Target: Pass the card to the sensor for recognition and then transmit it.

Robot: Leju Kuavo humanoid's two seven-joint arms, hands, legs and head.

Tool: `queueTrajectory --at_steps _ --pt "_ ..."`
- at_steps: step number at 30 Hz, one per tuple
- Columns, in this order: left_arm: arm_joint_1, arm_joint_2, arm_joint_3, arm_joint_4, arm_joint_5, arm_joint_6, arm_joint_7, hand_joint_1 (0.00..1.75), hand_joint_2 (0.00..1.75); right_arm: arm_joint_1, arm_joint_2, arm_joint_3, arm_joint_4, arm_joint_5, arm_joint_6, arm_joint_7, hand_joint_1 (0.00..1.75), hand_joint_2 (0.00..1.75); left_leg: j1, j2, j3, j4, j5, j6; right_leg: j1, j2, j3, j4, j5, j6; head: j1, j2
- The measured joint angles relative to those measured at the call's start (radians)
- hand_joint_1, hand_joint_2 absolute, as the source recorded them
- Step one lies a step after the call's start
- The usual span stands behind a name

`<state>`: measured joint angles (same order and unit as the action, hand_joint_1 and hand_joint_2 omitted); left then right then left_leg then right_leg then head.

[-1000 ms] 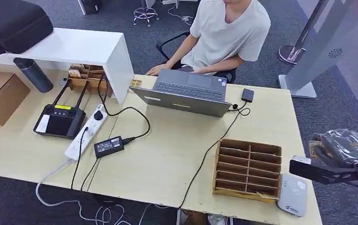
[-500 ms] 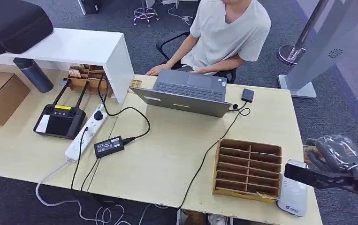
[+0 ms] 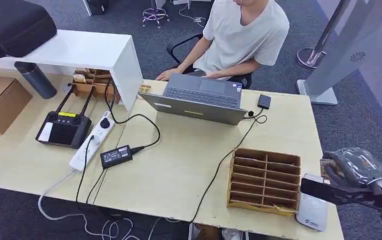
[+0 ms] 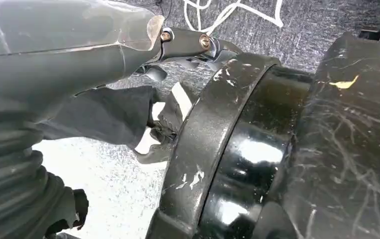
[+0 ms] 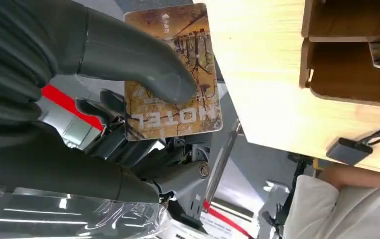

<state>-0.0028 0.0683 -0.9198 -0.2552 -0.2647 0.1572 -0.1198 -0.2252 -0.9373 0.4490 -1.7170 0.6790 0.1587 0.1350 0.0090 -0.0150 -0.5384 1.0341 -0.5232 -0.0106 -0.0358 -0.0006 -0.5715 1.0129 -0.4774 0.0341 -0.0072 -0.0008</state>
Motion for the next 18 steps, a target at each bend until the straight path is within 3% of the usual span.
queueTrajectory --at_steps 18 --pt "0.0 0.001 0.0 0.0 0.0 -0.002 0.0 0.0 1.75 0.105 0.0 -0.048 -0.003 -0.006 0.006 0.006 1.75 1.75 0.0 0.0 0.0 0.0 0.0 0.0 0.0 0.0 0.0 0.0 0.0 0.0 0.0 0.0"
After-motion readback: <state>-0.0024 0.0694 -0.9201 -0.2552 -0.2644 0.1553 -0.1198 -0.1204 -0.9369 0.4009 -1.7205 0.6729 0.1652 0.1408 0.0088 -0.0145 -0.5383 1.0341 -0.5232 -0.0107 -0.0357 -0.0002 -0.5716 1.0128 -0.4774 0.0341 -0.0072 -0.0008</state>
